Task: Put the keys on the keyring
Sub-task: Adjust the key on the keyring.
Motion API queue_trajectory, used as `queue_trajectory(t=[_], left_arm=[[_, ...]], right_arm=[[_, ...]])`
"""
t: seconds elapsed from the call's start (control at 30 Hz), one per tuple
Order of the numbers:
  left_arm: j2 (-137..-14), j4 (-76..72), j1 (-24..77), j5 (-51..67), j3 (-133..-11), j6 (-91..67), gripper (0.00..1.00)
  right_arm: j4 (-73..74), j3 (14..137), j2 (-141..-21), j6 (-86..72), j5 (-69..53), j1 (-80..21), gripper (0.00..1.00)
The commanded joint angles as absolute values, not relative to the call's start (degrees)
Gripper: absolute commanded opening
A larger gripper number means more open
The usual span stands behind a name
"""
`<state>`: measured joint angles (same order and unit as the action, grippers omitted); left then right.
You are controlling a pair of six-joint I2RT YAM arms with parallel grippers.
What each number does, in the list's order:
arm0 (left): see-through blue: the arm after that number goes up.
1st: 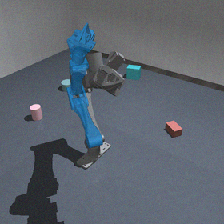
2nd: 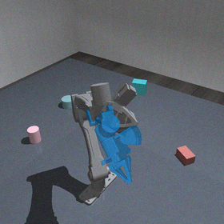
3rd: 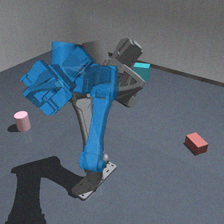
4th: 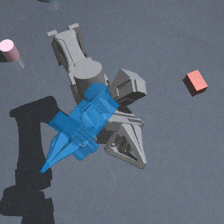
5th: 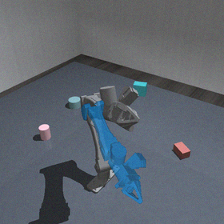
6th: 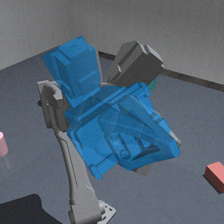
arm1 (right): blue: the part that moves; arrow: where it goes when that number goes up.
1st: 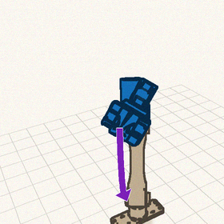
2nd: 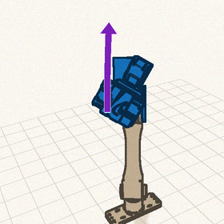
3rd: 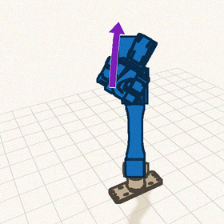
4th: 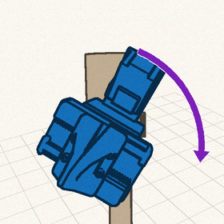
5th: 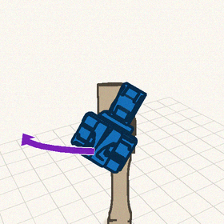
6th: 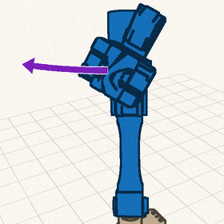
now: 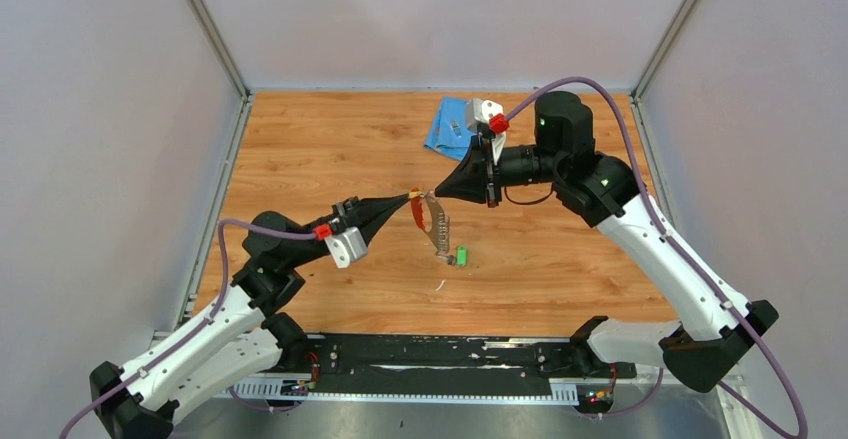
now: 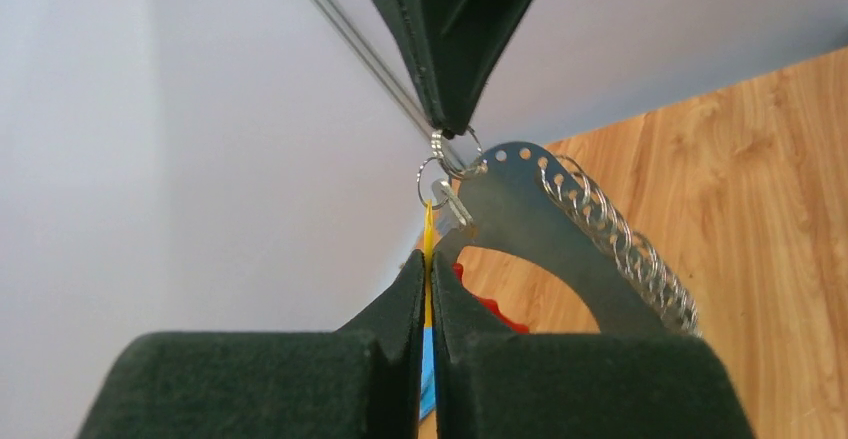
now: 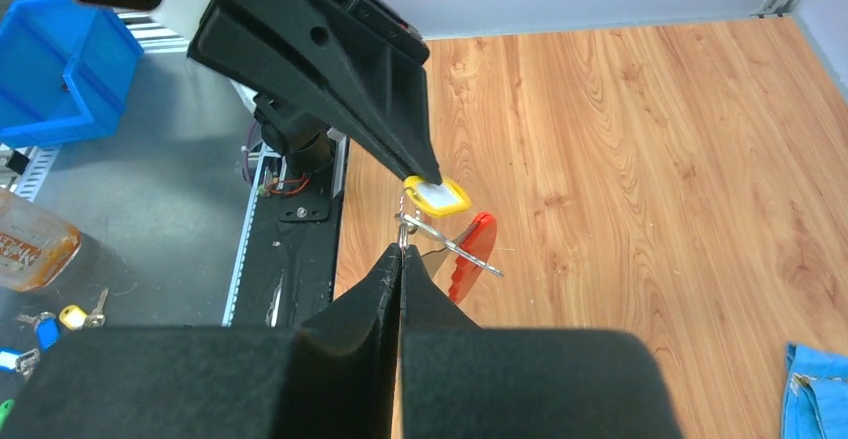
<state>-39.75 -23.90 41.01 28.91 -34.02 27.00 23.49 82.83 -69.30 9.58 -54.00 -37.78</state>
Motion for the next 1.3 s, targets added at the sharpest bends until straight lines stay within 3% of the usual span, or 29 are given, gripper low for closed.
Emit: queue_trajectory(t=[0.0,0.13,0.3,0.37,0.43,0.6,0.7,0.97,1.27], left_arm=[[-37.1,-24.5,41.3,31.7,-30.6,37.1,0.0],[-35.4,-24.5,41.9,35.8,-27.5,47.1,0.02],[-34.9,-24.5,42.4,38.9,-25.6,56.1,0.26],[-35.2,-24.5,42.4,37.6,-26.6,53.2,0.36],[-35.6,-24.5,42.4,34.9,-28.5,45.6,0.53],[-35.4,-24.4,42.3,33.3,-34.8,27.9,0.63],[-37.3,-24.1,42.3,36.0,-39.1,18.4,0.63],[-48.7,-19.2,35.8,53.9,-47.2,1.0,0.45],[-51.0,-19.2,33.1,55.4,-47.9,0.7,0.47]], right_arm=[[18.4,81.6,-67.5,5.5,-54.4,-36.4,0.01],[15.9,80.6,-67.5,3.2,-55.7,-36.2,0.01],[13.6,79.2,-67.6,1.1,-57.1,-36.2,0.01],[13.5,78.8,-67.5,1.0,-57.3,-36.3,0.01],[13.5,78.3,-67.3,1.0,-57.3,-36.2,0.01],[13.5,77.2,-67.0,1.3,-57.8,-36.3,0.0],[12.9,76.6,-67.1,1.1,-58.3,-36.2,0.01],[11.9,76.0,-67.4,0.5,-59.7,-36.3,0.0],[12.0,75.9,-67.8,0.4,-61.0,-36.3,0.01]])
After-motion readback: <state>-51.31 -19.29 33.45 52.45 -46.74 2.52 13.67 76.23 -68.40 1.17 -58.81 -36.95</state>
